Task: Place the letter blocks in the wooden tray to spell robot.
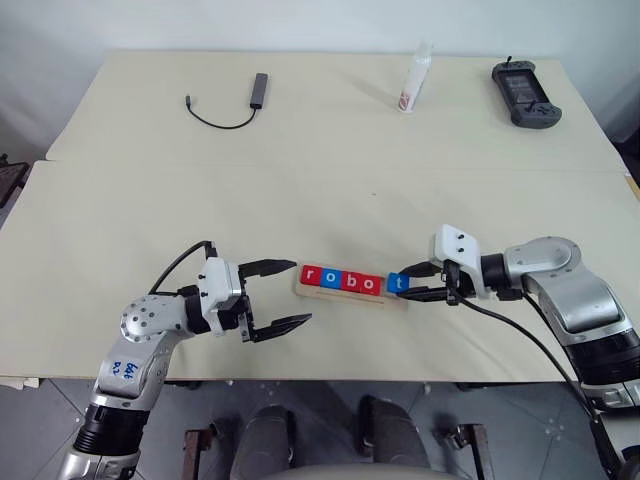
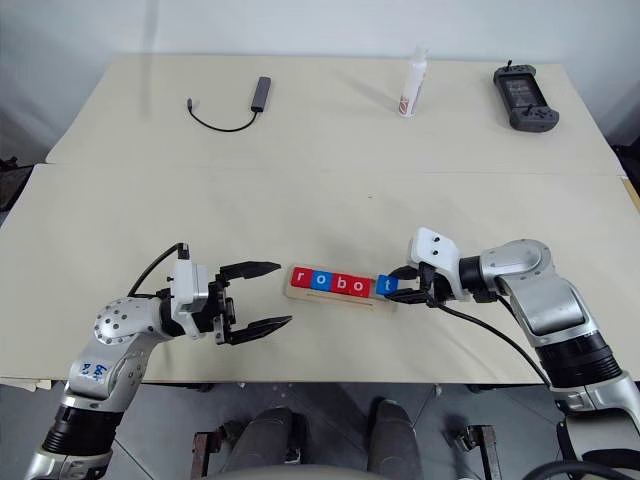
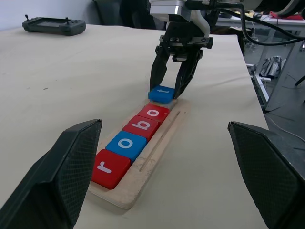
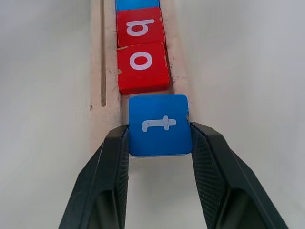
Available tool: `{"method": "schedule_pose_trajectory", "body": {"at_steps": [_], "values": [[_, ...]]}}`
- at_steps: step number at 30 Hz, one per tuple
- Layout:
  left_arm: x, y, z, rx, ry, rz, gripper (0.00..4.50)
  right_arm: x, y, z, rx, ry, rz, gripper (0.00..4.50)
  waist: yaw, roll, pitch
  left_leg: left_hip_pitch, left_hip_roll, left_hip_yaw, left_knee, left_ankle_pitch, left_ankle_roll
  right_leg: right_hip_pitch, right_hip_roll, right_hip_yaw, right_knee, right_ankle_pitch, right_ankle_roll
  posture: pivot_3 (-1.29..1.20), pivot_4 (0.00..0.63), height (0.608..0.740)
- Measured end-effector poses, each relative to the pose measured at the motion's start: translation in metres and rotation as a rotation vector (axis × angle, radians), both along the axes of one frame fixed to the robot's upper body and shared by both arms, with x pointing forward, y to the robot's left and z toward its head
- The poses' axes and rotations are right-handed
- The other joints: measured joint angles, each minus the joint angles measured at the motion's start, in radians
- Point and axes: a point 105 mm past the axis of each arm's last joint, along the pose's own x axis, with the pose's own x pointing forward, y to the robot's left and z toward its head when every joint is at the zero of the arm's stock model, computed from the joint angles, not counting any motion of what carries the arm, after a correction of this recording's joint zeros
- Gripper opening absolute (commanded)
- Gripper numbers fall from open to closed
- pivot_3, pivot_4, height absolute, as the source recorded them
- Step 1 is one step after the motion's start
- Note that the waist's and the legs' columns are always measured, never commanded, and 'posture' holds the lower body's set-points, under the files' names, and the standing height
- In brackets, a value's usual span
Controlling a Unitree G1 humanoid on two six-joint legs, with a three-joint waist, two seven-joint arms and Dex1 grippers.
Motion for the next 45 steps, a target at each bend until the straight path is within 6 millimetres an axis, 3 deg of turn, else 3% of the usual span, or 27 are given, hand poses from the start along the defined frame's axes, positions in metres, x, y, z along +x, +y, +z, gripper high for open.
{"method": "schedule_pose_trajectory", "body": {"at_steps": [12, 13, 20, 21, 24, 28, 33, 35, 38, 43, 45], "values": [[0.002, -0.001, 0.003, -0.001, -0.012, -0.003, 4.5, -0.001, 0.004, -0.002, 0.007, 0.01, 0.002, 1.46, 0.0, 0.0, 0.0, 0.0, 0.0, 0.0, 0.0, 0.0, 0.0, 0.0, 0.0, 0.0, 0.0, 0.0, 0.0, 0.0, 0.15, 0.74], [0.002, -0.001, 0.003, -0.001, -0.012, -0.003, 4.5, -0.001, 0.004, -0.002, 0.007, 0.014, 0.001, 2.17, 0.001, 0.0, 0.0, 0.0, 0.0, 0.0, 0.0, 0.0, 0.0, 0.0, 0.0, 0.0, 0.0, 0.0, 0.0, 0.0, 0.15, 0.74], [0.002, -0.001, 0.003, -0.004, -0.013, -0.002, 4.5, -0.004, 0.007, 0.0, 0.024, 0.04, 0.003, 4.43, 0.0, 0.0, 0.0, 0.0, 0.0, 0.0, 0.0, 0.0, 0.0, 0.0, 0.0, 0.0, 0.0, 0.0, 0.0, 0.0, 0.15, 0.74], [0.002, -0.001, 0.003, -0.004, -0.013, -0.002, 4.5, -0.004, 0.008, 0.001, 0.03, 0.038, 0.003, 4.47, 0.0, 0.0, 0.0, 0.0, 0.0, 0.0, 0.0, 0.0, 0.0, 0.0, 0.0, 0.0, 0.0, 0.0, 0.0, 0.0, 0.15, 0.74], [0.002, -0.002, 0.004, -0.006, -0.017, -0.004, 4.5, -0.003, 0.003, 0.01, 0.068, 0.033, -0.014, 4.47, 0.003, 0.0, 0.0, 0.0, 0.0, 0.0, 0.0, 0.0, 0.0, 0.0, 0.0, 0.0, 0.0, 0.0, 0.0, 0.0, 0.15, 0.74], [0.003, -0.002, 0.003, -0.007, -0.016, -0.004, 4.5, -0.002, -0.02, 0.024, 0.055, -0.002, -0.079, 3.49, 0.008, 0.0, 0.0, 0.0, 0.0, 0.0, 0.0, 0.0, 0.0, 0.0, 0.0, 0.0, 0.0, 0.0, 0.0, 0.0, 0.15, 0.74], [0.004, -0.001, 0.001, -0.007, -0.004, 0.001, 4.5, -0.008, -0.025, 0.009, 0.065, 0.042, -0.104, 1.82, 0.007, 0.0, 0.0, 0.0, 0.0, 0.0, 0.0, 0.0, 0.0, 0.0, 0.0, 0.0, 0.0, 0.0, 0.0, 0.0, 0.15, 0.74], [0.005, 0.001, -0.001, -0.006, 0.004, 0.005, 4.5, -0.008, -0.025, 0.008, 0.084, 0.018, -0.116, 1.82, 0.007, 0.0, 0.0, 0.0, 0.0, 0.0, 0.0, 0.0, 0.0, 0.0, 0.0, 0.0, 0.0, 0.0, 0.0, 0.0, 0.15, 0.74], [0.006, 0.006, -0.001, 0.007, 0.008, 0.015, 4.5, -0.01, -0.03, 0.01, 0.15, -0.023, -0.149, 2.49, 0.007, 0.0, 0.0, 0.0, 0.0, 0.0, 0.0, 0.0, 0.0, 0.0, 0.0, 0.0, 0.0, 0.0, 0.0, 0.0, 0.15, 0.74], [0.011, 0.03, -0.005, 0.056, 0.045, 0.058, 4.5, -0.029, -0.038, 0.014, 0.185, -0.068, -0.146, 4.21, 0.009, 0.0, 0.0, 0.0, 0.0, 0.0, 0.0, 0.0, 0.0, 0.0, 0.0, 0.0, 0.0, 0.0, 0.0, 0.0, 0.15, 0.74], [0.013, 0.037, -0.006, 0.067, 0.059, 0.066, 4.5, -0.037, -0.046, 0.01, 0.167, -0.076, -0.138, 4.46, 0.01, 0.0, 0.0, 0.0, 0.0, 0.0, 0.0, 0.0, 0.0, 0.0, 0.0, 0.0, -0.001, 0.0, 0.0, 0.0, 0.15, 0.74]]}}
